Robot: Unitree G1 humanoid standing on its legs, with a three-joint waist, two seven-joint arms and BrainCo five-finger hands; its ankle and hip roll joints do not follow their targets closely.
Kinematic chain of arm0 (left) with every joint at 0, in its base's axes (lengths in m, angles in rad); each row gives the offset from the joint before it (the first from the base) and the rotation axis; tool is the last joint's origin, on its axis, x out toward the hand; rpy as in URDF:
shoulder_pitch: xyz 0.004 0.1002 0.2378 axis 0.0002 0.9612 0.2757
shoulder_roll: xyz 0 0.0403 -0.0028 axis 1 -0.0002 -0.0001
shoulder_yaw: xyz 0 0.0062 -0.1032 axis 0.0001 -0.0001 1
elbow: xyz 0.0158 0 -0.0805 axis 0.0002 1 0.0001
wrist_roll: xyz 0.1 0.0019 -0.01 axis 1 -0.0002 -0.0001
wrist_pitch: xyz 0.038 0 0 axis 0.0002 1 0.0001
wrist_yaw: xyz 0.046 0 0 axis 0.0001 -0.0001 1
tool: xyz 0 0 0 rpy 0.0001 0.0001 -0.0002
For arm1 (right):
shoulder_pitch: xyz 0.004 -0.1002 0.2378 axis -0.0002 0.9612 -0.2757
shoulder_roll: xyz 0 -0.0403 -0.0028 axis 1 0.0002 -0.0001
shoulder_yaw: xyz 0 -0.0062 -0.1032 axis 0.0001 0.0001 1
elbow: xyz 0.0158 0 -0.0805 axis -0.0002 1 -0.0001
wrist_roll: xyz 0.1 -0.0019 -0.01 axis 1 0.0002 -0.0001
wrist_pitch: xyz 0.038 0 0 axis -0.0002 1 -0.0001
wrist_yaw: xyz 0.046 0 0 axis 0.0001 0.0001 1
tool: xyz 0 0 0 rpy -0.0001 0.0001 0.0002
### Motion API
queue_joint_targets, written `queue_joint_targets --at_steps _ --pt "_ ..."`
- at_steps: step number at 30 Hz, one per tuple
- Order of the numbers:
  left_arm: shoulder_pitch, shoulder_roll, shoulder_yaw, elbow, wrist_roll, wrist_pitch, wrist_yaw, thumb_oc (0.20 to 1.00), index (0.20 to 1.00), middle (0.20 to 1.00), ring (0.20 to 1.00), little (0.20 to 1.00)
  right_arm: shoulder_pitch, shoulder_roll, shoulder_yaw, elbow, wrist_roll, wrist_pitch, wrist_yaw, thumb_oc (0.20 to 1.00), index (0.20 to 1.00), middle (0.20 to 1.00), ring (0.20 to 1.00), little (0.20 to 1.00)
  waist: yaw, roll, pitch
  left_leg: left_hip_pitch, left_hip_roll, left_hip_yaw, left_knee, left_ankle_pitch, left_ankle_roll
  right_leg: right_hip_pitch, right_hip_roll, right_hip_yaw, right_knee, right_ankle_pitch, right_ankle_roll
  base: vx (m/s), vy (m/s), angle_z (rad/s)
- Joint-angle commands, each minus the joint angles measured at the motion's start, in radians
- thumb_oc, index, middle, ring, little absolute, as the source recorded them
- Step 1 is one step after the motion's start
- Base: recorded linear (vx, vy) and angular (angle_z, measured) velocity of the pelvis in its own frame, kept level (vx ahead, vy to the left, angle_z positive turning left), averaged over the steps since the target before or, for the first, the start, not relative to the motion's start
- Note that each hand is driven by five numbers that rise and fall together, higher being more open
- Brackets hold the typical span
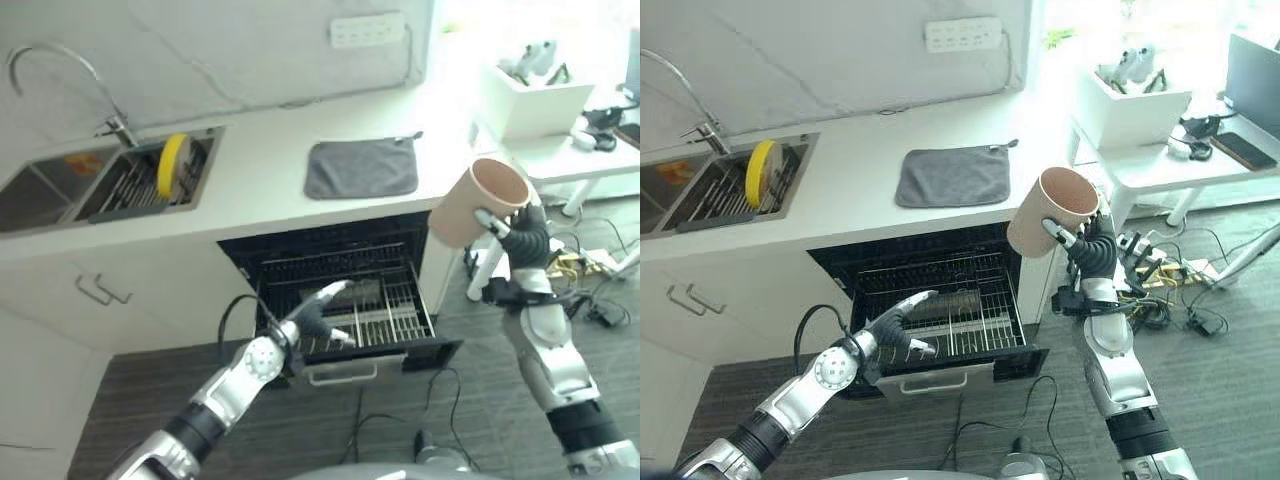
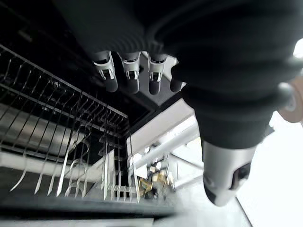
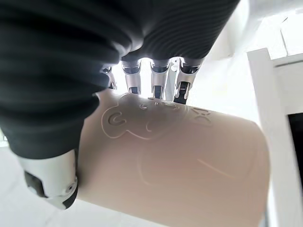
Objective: Place the dishes in the dishwasher.
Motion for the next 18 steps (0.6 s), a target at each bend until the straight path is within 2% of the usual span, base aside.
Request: queue_joint_targets --at_steps 1,4,8,12,14,18 --pt "-0.069 0.038 -0.024 0.011 0.048 0.023 -0.099 1.000 1.000 1.000 1.000 1.000 -0.097 -0.008 0.012 -0.013 0.010 -0.036 0.067 0.200 0.200 0.200 0.200 0.200 0.012 -0.045 -0.006 -0.042 0.033 0.058 0.182 -0.069 -0.005 0.012 -0.084 0.038 0.124 -0.118 0.093 0.11 0.035 -0.03" --pt "-0.069 0.065 -0.022 -0.004 0.105 0.049 -0.118 1.000 1.000 1.000 1.000 1.000 -0.104 -0.021 0.017 0.024 -0.010 0.003 0.123 0.200 0.200 0.200 0.200 0.200 0.013 -0.035 0.006 -0.050 0.022 0.052 0.184 -0.070 -0.004 0.003 -0.088 0.042 0.113 -0.108 0.095 0.12 0.024 0.02" --pt "-0.076 0.119 0.004 -0.053 0.200 0.023 -0.128 1.000 1.000 1.000 1.000 1.000 -0.193 -0.064 0.012 0.061 -0.034 0.081 0.186 0.200 0.200 0.200 0.200 0.200 0.027 -0.005 0.056 -0.100 0.000 0.028 0.184 -0.058 -0.008 -0.052 -0.114 0.034 0.119 -0.090 0.101 -0.02 0.090 0.07" --pt "-0.097 0.125 0.000 -0.049 0.305 0.037 -0.147 1.000 1.000 1.000 1.000 1.000 -0.267 -0.083 0.045 0.090 -0.080 0.162 0.256 0.200 0.200 0.200 0.200 0.200 0.034 0.022 0.100 -0.134 -0.016 0.005 0.188 -0.050 -0.007 -0.094 -0.132 0.034 0.152 -0.093 0.102 -0.06 0.138 0.18" --pt "-0.089 0.120 -0.008 -0.044 0.337 0.046 -0.157 1.000 1.000 1.000 1.000 1.000 -0.265 -0.076 0.054 0.109 -0.083 0.174 0.273 0.200 0.200 0.200 0.200 0.200 0.037 0.024 0.101 -0.131 -0.012 0.005 0.188 -0.048 -0.008 -0.093 -0.134 0.026 0.165 -0.101 0.101 0.05 0.046 0.15" --pt "-0.084 0.113 -0.018 -0.031 0.363 0.051 -0.147 1.000 1.000 1.000 1.000 1.000 -0.280 -0.076 0.072 0.133 -0.140 0.189 0.307 0.200 0.200 0.200 0.200 0.200 0.043 0.026 0.117 -0.147 0.014 0.047 0.225 -0.042 -0.012 -0.109 -0.153 -0.028 0.238 -0.131 0.095 0.02 0.043 0.11"
